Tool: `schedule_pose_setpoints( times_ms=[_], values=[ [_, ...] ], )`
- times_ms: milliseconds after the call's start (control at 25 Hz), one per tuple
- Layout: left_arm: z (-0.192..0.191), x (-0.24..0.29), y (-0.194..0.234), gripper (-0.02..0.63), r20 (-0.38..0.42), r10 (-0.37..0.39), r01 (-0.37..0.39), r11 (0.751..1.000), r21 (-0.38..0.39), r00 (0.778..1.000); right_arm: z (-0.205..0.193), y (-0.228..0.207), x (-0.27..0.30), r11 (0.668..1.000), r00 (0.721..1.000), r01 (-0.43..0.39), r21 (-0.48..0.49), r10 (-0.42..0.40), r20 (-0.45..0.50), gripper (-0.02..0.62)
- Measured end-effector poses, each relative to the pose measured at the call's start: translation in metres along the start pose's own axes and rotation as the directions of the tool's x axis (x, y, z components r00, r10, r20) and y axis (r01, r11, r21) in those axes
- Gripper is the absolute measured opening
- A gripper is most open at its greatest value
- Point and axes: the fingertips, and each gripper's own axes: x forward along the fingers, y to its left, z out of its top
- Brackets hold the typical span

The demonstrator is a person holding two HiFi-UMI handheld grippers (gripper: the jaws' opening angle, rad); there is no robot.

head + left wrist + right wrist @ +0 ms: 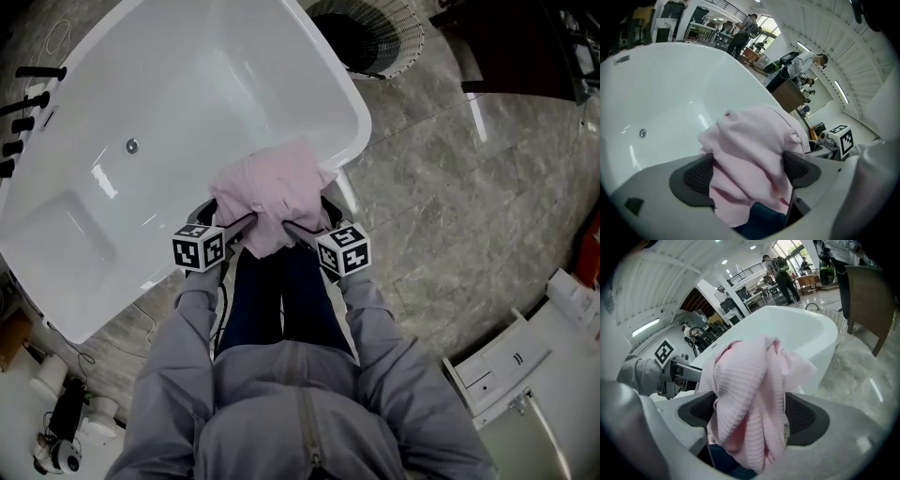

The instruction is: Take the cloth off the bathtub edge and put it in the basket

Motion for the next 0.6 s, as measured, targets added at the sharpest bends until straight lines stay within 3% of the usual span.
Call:
schedule_pose_setpoints(
  times_ms=[320, 440, 600],
  values=[
    [-0.007, 0.018, -0.012, 0.442, -0.095, -0.108, 0.108, 0.994, -0.013, 0.990, -0.010, -0.002, 0.021, 0.990, 0.988, -0.125, 0.061, 0.130, -0.086, 0.452],
    [-0.009, 0.022, -0.016, 0.442, -0.108, -0.143, 0.140, 0.990, -0.027, 0.984, -0.009, 0.007, 0.024, 0.982, 0.975, -0.185, 0.044, 0.189, -0.114, 0.450],
    [-0.010, 0.024, -0.020, 0.440, -0.137, -0.153, 0.154, 0.988, -0.003, 0.979, -0.006, 0.022, 0.027, 0.973, 0.963, -0.231, -0.014, 0.227, -0.149, 0.376]
  ],
)
